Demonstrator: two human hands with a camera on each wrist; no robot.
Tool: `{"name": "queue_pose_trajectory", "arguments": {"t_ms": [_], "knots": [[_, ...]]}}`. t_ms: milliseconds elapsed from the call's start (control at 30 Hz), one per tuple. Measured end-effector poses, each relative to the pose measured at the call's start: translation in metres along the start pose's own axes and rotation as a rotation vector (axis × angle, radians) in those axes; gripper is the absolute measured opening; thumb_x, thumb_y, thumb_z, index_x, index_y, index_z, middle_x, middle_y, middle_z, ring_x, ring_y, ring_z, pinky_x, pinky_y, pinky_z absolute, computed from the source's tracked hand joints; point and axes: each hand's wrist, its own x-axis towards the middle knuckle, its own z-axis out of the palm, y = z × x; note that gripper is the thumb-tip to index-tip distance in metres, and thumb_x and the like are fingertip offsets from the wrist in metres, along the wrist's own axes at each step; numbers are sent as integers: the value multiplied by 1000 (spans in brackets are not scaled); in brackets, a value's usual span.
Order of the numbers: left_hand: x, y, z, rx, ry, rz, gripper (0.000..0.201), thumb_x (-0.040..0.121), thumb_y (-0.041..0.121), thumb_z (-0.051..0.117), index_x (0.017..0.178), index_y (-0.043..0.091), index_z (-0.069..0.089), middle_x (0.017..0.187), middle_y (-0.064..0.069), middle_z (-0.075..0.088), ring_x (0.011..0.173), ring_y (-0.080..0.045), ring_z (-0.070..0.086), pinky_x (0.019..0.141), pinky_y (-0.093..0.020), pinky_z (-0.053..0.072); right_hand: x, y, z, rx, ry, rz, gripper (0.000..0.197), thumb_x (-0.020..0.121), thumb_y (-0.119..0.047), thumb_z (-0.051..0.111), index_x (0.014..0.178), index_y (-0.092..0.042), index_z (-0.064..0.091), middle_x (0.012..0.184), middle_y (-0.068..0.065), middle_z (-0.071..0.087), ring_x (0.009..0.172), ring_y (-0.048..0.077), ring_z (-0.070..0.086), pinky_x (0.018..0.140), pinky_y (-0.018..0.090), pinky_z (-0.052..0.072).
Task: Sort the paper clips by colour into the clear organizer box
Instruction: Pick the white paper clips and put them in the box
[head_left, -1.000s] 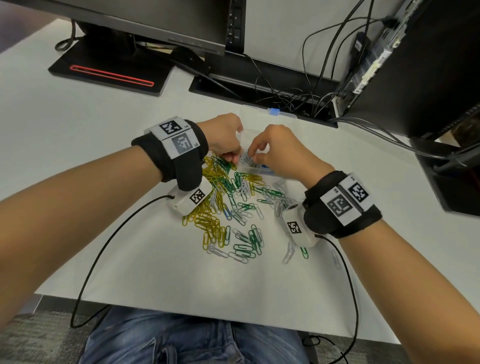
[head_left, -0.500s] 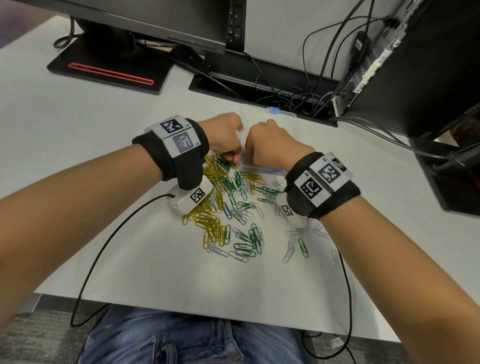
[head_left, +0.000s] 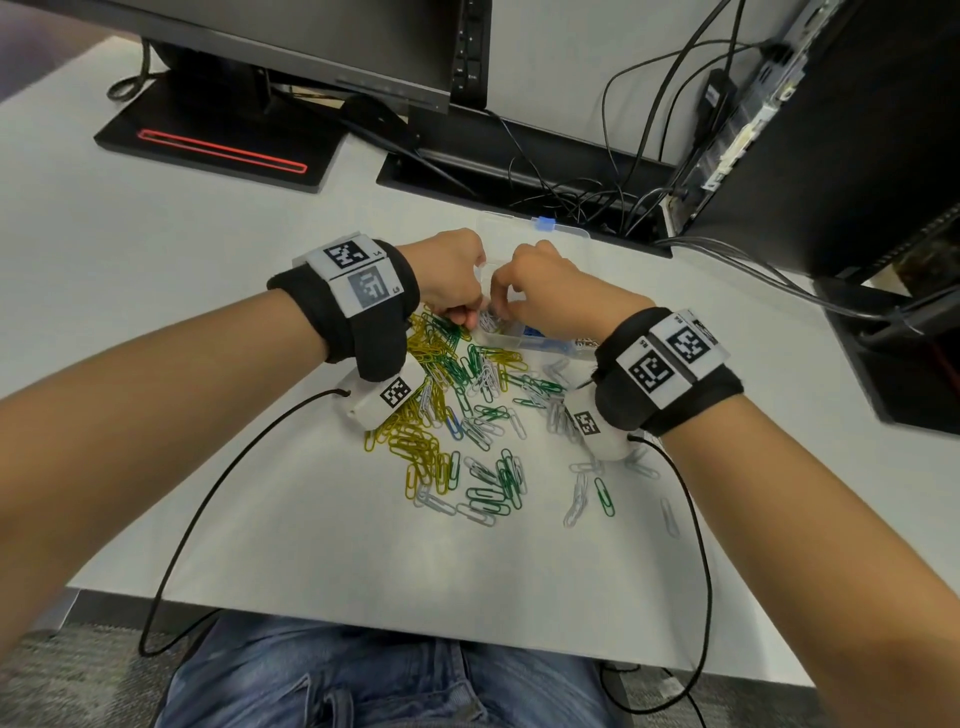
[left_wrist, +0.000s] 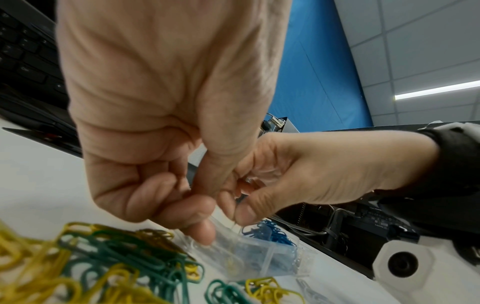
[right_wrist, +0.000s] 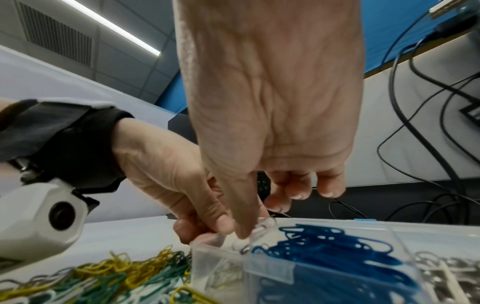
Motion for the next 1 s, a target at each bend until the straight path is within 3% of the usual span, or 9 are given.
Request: {"name": "queue_pose_trajectory", "arguments": {"t_ms": [133,267,467,767,900,1000], "knots": [[-1,0,1,0,-1,3,60,92,3,55,142,4,23,65,-5,65,47,-13,54,44,-19,44,-2,3,2,75,68,-9,15,93,-9,50,98,-13,63,102,6,48,109,25,39,83,31,36],[-1,0,1,8,-2,0,60,91,3,55,142,4,24,64,-4,65,45,-11,53,46,-21,43,-2,5,4,152,101,-36,13,89,-9,55,86,-16,66,97,7,63,100,20,41,79,31,39],[-1,2,1,35,-5,2,64,88,1,57,142,3,23,65,-4,67,50,-13,55,53,-25,46,-1,0,3,-5,106,-40,12,81,-14,67,76,-25,69,75,-12,34,92,15,32,73,29,29],[-2,1,1,55,11,12,61,90,0,54,142,3,24,63,-2,66,49,-12,55,52,-23,45,2,-9,4,-109,56,-49,14,85,-20,61,79,-26,73,100,6,49,106,28,41,74,32,34],[-3,2,1,44,1,16,61,90,0,53,143,2,22,63,-3,65,48,-12,55,51,-23,45,2,-5,6,-108,32,-49,13,86,-19,60,80,-23,70,96,3,43,106,27,40,76,32,35],[-3,1,1,40,-1,21,62,91,2,55,144,2,22,64,-4,66,43,-10,55,50,-23,45,-2,2,3,30,38,-41,9,86,-16,62,87,-13,70,94,2,46,106,23,39,80,31,38]]}}
